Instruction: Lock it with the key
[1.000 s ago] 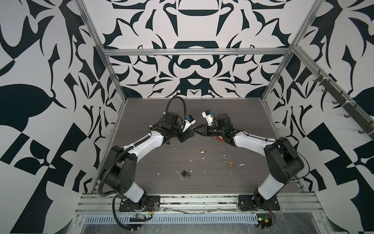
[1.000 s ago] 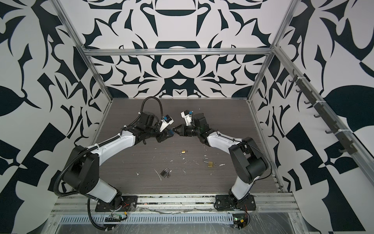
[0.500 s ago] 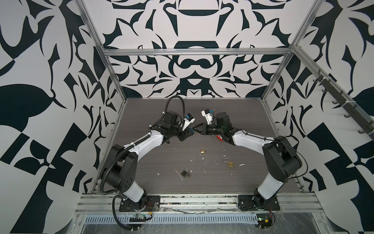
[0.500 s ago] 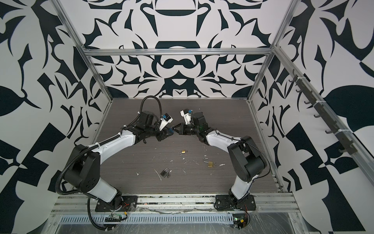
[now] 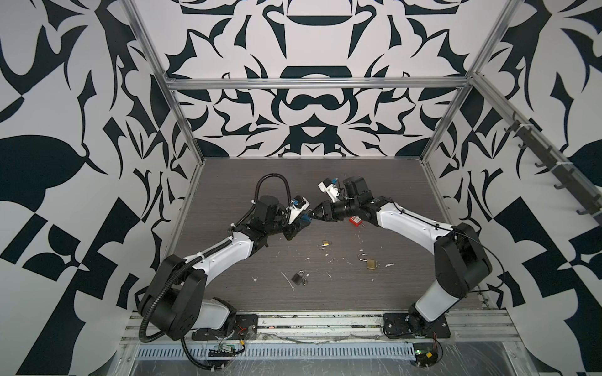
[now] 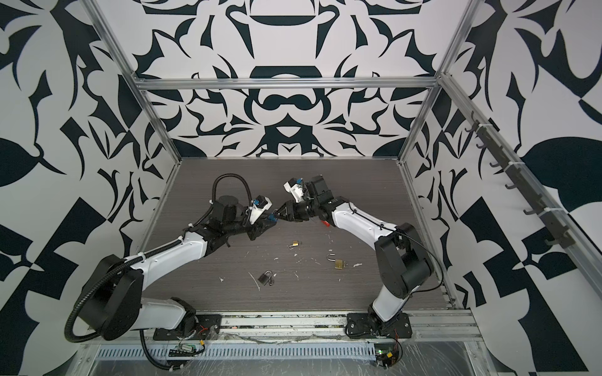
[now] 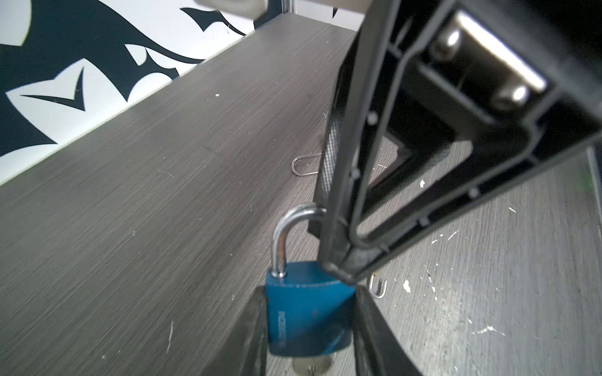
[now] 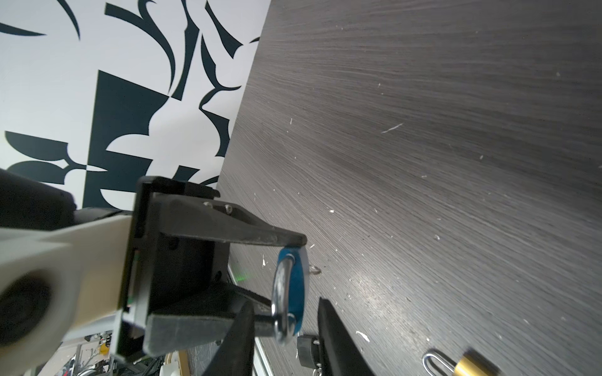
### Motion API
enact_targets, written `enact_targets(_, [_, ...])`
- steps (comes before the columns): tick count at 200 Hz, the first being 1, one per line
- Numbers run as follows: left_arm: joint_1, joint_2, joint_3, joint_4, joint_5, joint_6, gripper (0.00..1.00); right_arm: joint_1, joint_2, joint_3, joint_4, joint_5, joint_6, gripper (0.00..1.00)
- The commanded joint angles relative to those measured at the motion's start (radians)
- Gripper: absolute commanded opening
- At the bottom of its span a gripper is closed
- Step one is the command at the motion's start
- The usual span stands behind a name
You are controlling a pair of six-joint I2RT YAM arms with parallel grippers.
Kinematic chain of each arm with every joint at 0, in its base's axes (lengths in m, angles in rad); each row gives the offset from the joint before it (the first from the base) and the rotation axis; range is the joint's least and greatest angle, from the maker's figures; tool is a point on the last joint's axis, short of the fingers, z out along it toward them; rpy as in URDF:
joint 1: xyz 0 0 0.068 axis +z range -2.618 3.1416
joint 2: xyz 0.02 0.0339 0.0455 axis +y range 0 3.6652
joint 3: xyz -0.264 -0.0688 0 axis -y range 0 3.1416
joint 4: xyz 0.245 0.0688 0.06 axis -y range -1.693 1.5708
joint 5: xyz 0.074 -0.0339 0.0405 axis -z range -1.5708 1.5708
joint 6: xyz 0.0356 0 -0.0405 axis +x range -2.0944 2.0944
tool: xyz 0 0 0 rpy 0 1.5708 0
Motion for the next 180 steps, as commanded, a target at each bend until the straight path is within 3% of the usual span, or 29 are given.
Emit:
enact_targets(1, [-0.002, -0.028, -0.026, 0.063, -0.017, -0.051, 0.00, -0.058, -0.098, 0.062, -0.043, 0.031, -0.028, 0.46])
enact_targets(37, [-0.003, -0.002, -0.016, 0.207, -0.034, -0.273, 0.00, -0.087, -0.220, 0.011, -0.060, 0.114, -0.115, 0.53])
enact_targets(60, [-0.003, 0.049, 0.012, 0.370, -0.087, -0.568, 0.00, -0.088, -0.322, -0.127, 0.069, 0.147, -0.136, 0.53])
enact_targets(91, [-0.017, 0.106, 0.011, 0.502, -0.275, -1.003, 0.00, -0.072, -0.428, -0.353, 0.353, 0.181, -0.121, 0.49])
enact_targets(114, [-0.046, 0.103, 0.005, 0.470, -0.404, -1.189, 0.00, -0.035, -0.455, -0.484, 0.545, 0.228, -0.118, 0.47])
enact_targets(136, [-0.062, 0.077, 0.052, 0.204, -0.472, -1.342, 0.00, -0.002, -0.417, -0.528, 0.649, 0.254, -0.098, 0.43])
enact_targets(180, [-0.078, 0.084, 0.101, 0.093, -0.422, -1.425, 0.00, 0.032, -0.225, -0.465, 0.768, 0.209, 0.014, 0.41])
